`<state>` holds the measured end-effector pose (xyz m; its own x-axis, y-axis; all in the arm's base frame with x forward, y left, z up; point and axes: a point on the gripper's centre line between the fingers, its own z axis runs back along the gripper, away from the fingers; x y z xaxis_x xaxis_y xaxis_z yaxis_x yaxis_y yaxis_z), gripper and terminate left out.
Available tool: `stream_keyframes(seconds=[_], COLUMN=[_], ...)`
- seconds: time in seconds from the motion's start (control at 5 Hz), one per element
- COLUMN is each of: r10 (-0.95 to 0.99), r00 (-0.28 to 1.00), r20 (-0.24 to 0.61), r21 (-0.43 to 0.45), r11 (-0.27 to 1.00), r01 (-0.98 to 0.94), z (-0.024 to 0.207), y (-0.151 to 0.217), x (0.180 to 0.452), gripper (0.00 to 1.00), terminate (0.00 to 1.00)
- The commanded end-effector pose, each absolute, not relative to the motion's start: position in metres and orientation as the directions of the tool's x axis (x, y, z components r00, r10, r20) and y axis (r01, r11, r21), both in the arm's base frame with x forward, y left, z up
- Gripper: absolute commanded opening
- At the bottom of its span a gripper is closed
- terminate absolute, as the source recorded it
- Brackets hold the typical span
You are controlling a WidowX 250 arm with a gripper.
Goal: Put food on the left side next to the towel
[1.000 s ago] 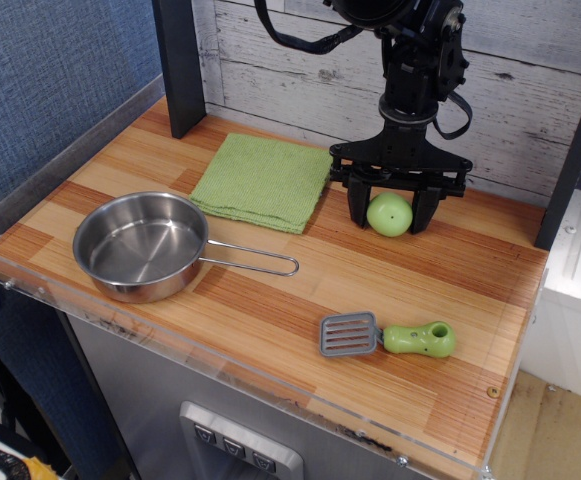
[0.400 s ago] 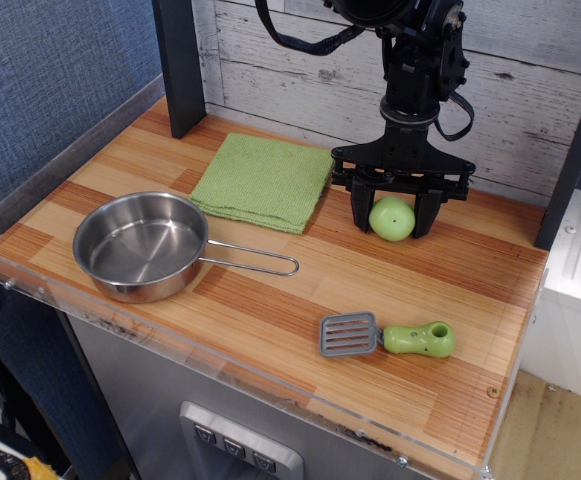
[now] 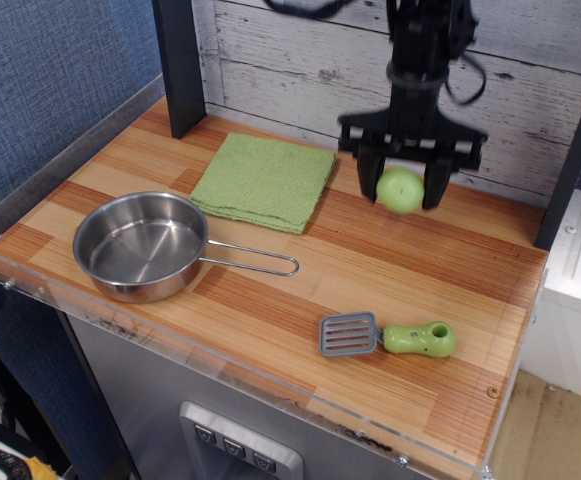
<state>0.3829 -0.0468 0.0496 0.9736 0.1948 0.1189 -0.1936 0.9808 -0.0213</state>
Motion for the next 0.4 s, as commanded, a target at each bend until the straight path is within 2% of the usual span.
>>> stream_keyframes(seconds=[0.0, 0.2], r10=[0.132, 0.139], r00=[0.963, 0.961], r20=[0.237, 0.240], r21=[-0.002, -0.011], r11=[0.991, 0.990], r01=[-0.135, -0.140], z=[0.130, 0.147], y=[-0.012, 0.014], x=[0.373, 0.358], gripper=[0.00, 0.00], terminate=[0.00, 0.00])
